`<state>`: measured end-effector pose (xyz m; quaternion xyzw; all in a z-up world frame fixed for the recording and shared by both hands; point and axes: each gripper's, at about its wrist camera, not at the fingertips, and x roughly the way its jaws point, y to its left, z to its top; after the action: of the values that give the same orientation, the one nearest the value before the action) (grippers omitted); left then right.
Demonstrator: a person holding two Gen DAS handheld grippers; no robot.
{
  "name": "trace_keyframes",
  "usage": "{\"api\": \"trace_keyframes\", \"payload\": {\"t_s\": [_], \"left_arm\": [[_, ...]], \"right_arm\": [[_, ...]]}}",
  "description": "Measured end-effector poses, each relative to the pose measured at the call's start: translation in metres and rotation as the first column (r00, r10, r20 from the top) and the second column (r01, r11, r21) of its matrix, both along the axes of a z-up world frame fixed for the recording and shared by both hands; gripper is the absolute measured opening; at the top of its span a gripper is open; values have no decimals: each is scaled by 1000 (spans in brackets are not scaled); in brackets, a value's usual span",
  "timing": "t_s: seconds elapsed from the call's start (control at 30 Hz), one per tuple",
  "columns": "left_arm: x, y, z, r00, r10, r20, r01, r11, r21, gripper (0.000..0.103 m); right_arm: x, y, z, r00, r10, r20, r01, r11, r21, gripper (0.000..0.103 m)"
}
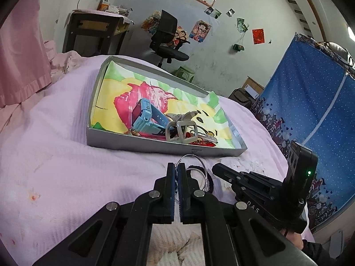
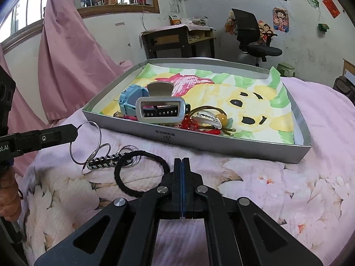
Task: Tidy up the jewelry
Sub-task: 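Lift the keychain and hair tie and carry both toward the tray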
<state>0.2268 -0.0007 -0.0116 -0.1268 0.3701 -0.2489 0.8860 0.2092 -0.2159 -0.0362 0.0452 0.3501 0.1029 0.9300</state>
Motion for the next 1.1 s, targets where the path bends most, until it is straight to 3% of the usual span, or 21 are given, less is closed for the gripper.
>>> {"api": "trace_keyframes", "payload": {"t_s": [0.37, 0.77, 0.83, 0.93, 1.1], "left_arm": [[1, 0, -6, 1000, -2, -14, 2, 1000, 19, 3], [2, 3, -5, 1000, 6, -9, -6, 1000, 5, 3], [2, 3, -5, 1000, 6, -10, -6, 1000, 4, 3], [2, 3, -6, 1000, 5, -12, -5, 1000, 7, 3], [1, 2, -7, 1000, 5, -11, -5, 1000, 11, 3]], "right_arm": [[8, 11, -7, 995, 78, -60, -78, 997, 12, 1], [8, 15, -4, 991, 124, -52, -122, 992, 31, 2], [9, 16, -5, 990, 131, -61, -129, 991, 30, 4], [12, 17, -8, 986, 145, -82, -143, 989, 36, 19], [16, 18, -13, 982, 152, -110, -148, 988, 41, 19]]}}
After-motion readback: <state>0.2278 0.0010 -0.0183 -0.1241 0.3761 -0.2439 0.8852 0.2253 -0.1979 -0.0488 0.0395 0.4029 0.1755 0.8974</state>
